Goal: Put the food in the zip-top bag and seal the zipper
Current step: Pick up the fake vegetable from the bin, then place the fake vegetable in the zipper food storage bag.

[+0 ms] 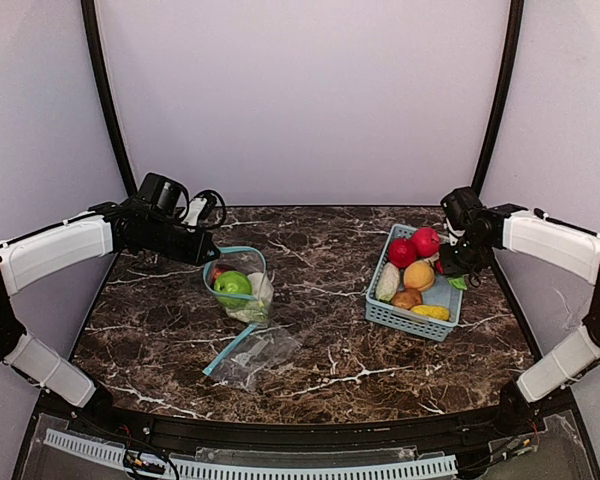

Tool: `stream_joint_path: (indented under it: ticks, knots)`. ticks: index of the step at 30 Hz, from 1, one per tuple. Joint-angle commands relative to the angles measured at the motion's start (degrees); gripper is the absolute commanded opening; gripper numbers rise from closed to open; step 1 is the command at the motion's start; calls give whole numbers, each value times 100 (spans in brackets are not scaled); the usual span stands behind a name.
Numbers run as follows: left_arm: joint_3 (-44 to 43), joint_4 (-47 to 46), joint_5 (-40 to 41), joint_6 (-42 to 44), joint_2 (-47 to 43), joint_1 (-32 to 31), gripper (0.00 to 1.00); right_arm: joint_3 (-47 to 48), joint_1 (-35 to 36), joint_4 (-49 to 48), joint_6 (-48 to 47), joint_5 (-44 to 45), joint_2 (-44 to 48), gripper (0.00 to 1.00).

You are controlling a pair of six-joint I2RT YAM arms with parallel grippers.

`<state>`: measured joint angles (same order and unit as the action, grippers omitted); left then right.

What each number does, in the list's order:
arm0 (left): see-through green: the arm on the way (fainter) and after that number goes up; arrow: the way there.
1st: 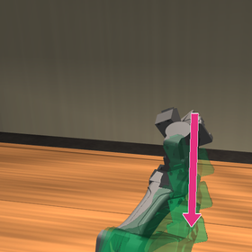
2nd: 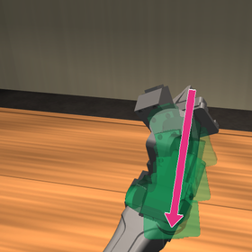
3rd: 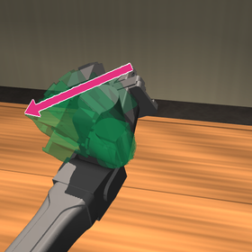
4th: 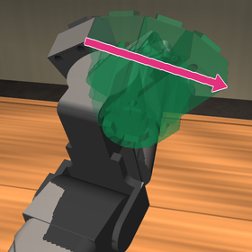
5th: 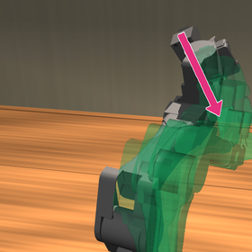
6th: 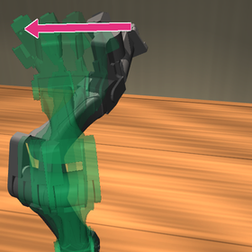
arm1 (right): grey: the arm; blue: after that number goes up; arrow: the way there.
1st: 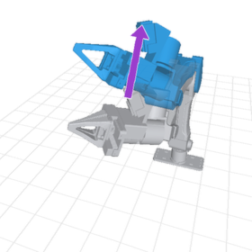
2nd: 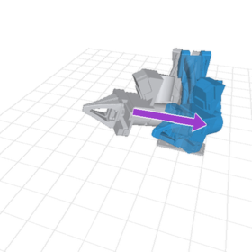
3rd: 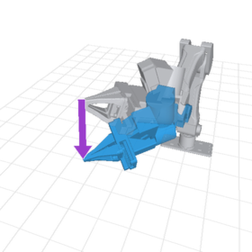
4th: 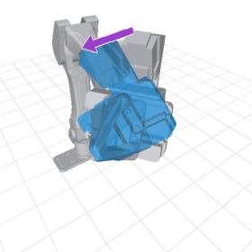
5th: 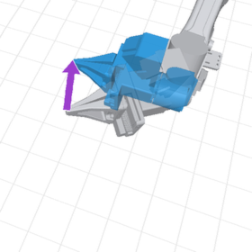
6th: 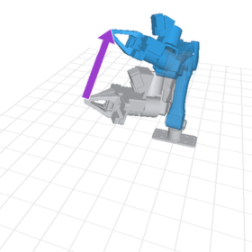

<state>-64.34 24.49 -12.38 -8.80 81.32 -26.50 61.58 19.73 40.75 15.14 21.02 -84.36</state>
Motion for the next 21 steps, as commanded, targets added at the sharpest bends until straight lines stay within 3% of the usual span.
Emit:
stream_joint_path:
  ticks: [1, 6, 11, 21]
  knots:
    - [0, 43, 42, 6, -177, 13, 1, 213, 33, 308, -99, -471, 612, 32]
    - [9, 23, 40, 4, -184, 14, 1, 404, 855, -44, -239, -1390, 1266, 32]
    - [32, -6, 7, 0, -217, 13, 1, 573, 2017, -726, -222, -1981, 1348, 31]
    - [41, -51, -49, -6, -257, 13, 1, 690, 3733, -3474, -384, -2676, 272, 32]
